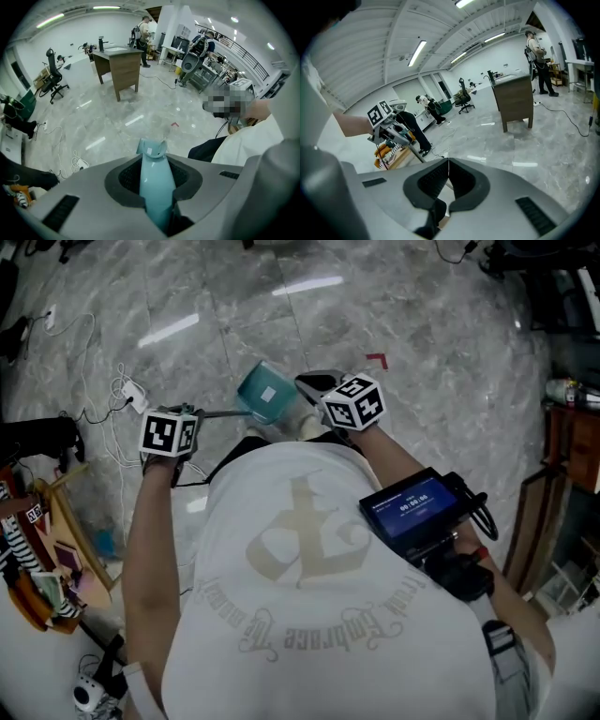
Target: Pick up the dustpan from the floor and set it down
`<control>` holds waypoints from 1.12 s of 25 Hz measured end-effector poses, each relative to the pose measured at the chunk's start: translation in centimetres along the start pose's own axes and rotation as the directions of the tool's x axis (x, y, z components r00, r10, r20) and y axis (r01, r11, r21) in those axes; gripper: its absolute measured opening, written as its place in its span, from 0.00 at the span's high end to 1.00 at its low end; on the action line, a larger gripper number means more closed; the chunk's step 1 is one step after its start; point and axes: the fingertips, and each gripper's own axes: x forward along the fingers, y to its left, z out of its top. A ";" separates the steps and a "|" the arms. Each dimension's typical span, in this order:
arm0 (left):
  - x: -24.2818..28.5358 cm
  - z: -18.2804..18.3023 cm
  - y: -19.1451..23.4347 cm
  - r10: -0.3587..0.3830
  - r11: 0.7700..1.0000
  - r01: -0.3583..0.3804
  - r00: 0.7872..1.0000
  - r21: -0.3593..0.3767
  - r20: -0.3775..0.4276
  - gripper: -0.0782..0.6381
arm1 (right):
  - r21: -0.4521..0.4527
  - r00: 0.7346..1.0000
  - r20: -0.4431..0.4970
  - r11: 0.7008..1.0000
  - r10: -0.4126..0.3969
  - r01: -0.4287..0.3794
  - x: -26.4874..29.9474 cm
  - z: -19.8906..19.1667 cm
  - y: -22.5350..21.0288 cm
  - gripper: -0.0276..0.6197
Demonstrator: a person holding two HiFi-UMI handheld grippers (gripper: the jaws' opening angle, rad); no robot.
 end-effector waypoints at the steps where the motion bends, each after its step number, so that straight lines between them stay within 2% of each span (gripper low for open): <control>1: -0.8 0.2 0.2 0.003 1.000 -0.003 1.000 0.017 0.002 0.76 | -0.008 1.000 0.010 1.000 0.006 -0.005 0.3 0.8 0.4 0.93; 5: -2.2 0.5 0.8 0.016 0.999 -0.016 1.000 0.041 0.010 0.76 | -0.035 0.999 0.015 0.999 0.032 -0.031 1.3 2.7 1.7 0.93; 11: -3.7 1.0 5.8 0.006 0.999 -0.006 1.000 0.048 -0.009 0.76 | -0.047 0.999 -0.030 0.998 0.043 -0.044 4.8 7.4 3.0 0.93; 23: -8.2 1.0 6.5 0.065 0.997 -0.067 0.997 0.048 0.042 0.76 | -0.036 0.998 -0.037 0.998 0.044 -0.046 4.0 6.2 4.3 0.93; 28: -8.8 0.8 6.1 0.072 0.997 -0.073 0.995 0.012 0.062 0.76 | -0.033 0.997 -0.048 0.997 0.065 -0.066 4.4 5.5 5.0 0.93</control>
